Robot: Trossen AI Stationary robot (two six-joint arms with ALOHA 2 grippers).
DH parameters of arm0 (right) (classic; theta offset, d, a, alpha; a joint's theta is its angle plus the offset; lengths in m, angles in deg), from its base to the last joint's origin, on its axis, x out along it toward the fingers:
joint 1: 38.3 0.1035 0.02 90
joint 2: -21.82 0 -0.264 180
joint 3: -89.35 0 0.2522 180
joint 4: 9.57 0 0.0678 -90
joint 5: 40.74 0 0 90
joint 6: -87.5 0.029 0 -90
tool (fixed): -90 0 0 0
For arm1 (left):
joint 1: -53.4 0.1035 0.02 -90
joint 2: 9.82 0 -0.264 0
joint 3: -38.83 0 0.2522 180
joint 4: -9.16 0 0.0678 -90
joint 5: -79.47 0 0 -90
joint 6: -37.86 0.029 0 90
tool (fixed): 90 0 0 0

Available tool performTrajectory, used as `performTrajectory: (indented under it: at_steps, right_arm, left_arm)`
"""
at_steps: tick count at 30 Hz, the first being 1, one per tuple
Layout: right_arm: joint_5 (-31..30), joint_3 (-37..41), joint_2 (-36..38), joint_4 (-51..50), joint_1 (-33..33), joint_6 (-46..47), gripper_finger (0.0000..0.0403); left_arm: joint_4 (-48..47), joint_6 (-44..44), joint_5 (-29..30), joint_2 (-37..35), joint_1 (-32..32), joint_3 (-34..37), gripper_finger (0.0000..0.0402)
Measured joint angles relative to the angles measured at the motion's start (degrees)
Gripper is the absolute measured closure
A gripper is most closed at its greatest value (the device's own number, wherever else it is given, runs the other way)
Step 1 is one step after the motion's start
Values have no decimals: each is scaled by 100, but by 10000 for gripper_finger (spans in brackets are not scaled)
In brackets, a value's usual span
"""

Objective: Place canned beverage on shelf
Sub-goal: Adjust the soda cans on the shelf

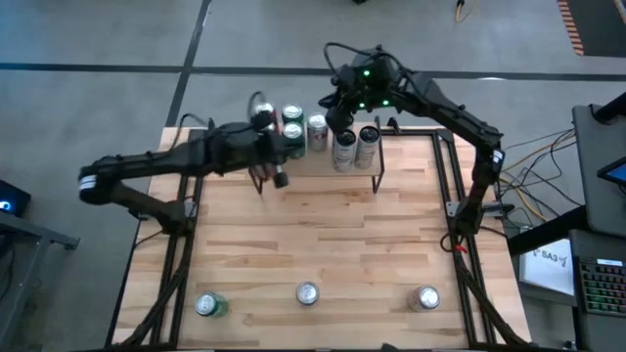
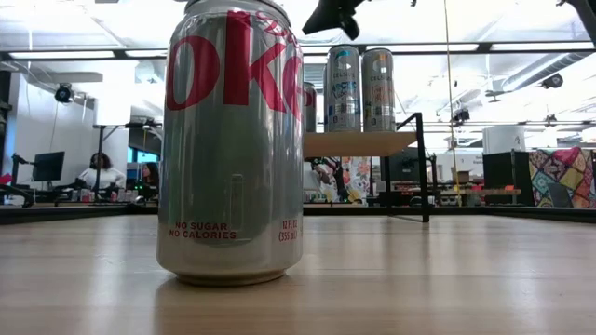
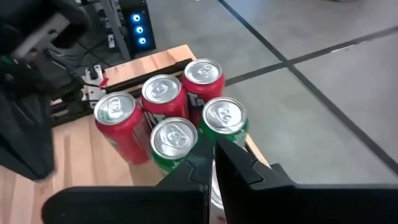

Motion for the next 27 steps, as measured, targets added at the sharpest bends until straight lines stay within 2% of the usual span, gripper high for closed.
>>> performTrajectory:
  at_steps: [5, 10, 14, 17, 23, 27]
  right_arm:
    - [-91, 0, -245, 106, 62, 287, 394]
    - [-705, 0, -410, 107, 66, 650, 394]
    - [-894, 0, -490, 95, 65, 908, 394]
    - [-892, 0, -490, 79, 232, 858, 394]
    - [-982, 0, -484, 96, 906, 986, 394]
    - [-1807, -1, -481, 106, 1382, 1354, 394]
  left_arm:
    - [842, 82, -21, -1005, -43, 1177, 402]
    - [1454, 78, -21, -1865, -41, 2173, 402]
    - [2493, 117, -20, -2288, -41, 2962, 402]
    - [3007, 201, -19, -2579, -41, 3152, 402]
    - [2600, 424, -21, -2830, -41, 3207, 402]
    - [2663, 483, -21, -2899, -41, 3187, 402]
